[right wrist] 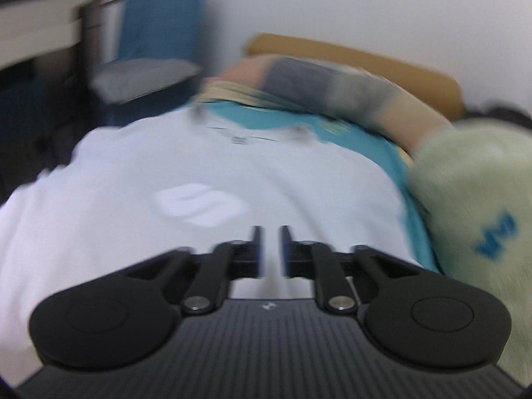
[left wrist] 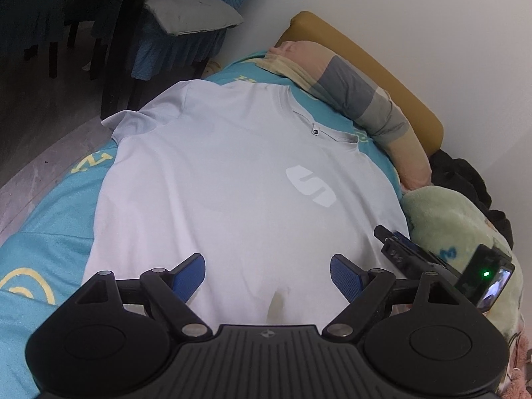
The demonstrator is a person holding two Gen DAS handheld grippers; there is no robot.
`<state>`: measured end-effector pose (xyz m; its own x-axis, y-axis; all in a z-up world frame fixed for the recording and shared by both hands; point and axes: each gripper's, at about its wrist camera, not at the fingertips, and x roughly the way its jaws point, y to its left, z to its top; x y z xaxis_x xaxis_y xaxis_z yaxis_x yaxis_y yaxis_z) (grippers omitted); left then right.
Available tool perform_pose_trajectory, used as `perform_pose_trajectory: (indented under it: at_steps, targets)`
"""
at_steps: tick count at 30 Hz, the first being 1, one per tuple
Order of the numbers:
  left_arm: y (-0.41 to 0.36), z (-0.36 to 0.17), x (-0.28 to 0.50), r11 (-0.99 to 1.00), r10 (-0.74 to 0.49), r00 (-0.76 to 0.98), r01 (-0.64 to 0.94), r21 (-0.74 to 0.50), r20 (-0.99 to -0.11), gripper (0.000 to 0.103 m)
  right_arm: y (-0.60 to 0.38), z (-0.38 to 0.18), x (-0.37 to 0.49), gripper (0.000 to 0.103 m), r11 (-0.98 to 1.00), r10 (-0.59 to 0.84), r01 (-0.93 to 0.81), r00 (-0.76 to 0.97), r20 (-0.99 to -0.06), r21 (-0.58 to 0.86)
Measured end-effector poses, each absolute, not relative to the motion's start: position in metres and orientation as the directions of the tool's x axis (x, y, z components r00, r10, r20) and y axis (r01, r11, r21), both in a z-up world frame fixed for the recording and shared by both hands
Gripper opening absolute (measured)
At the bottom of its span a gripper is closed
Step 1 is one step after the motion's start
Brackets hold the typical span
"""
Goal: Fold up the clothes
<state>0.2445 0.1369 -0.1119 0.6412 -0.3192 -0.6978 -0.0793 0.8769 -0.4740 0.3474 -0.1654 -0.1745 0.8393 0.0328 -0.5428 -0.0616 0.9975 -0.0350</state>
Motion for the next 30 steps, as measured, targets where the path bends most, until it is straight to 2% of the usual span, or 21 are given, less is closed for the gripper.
perform_pose_trajectory:
  at_steps: [2,4,9,10,12,14,16,21,23,25,30]
  targets:
    - [0.134,-0.113,0.246,0.879,-0.323,0.636,-0.073,-0.472,-0.701,0.085,-0.196,-0.173,0.346,0.083,0.999,0.016,0.001,0.857,-0.515,0.033]
    - [0.132,-0.115,0.248,0.875,-0.33,0.631,-0.076,-0.479,-0.702,0.085,-0.222,-0.173,0.348,0.082,0.996,-0.016,0.061,0.862,-0.507,0.071]
    - [0.133,-0.122,0.252,0.864,-0.342,0.621,-0.087,-0.496,-0.705,0.085,-0.258,-0.195,0.361,0.081,0.987,-0.062,0.137,0.81,-0.582,0.086]
    - [0.133,-0.123,0.252,0.862,-0.343,0.62,-0.089,-0.498,-0.705,0.085,-0.261,-0.201,0.364,0.077,0.987,-0.056,0.135,0.797,-0.602,0.087]
    - [0.134,-0.124,0.253,0.858,-0.35,0.617,-0.091,-0.505,-0.705,0.085,-0.258,-0.208,0.364,0.036,0.993,-0.047,0.106,0.78,-0.624,0.058]
    - [0.133,-0.124,0.253,0.857,-0.35,0.618,-0.091,-0.506,-0.704,0.085,-0.24,-0.209,0.36,0.013,0.998,-0.058,0.049,0.78,-0.623,-0.032]
    - [0.132,-0.123,0.253,0.859,-0.348,0.622,-0.089,-0.505,-0.701,0.085,-0.213,-0.203,0.357,0.009,0.983,-0.115,0.002,0.795,-0.596,-0.186]
    - [0.133,-0.12,0.251,0.861,-0.33,0.639,-0.098,-0.499,-0.695,0.084,-0.145,-0.191,0.346,0.007,0.911,-0.107,-0.126,0.847,-0.52,-0.393]
    - [0.137,-0.119,0.25,0.858,-0.32,0.648,-0.112,-0.502,-0.691,0.084,-0.108,-0.199,0.343,0.007,0.822,-0.117,-0.205,0.852,-0.51,-0.531]
    - [0.142,-0.119,0.248,0.855,-0.309,0.657,-0.124,-0.503,-0.688,0.084,-0.078,-0.208,0.339,0.007,0.742,-0.091,-0.29,0.85,-0.519,-0.604]
    - [0.147,-0.122,0.25,0.849,-0.301,0.651,-0.15,-0.507,-0.697,0.083,-0.063,-0.215,0.344,0.007,0.821,0.016,-0.36,0.79,-0.613,-0.444]
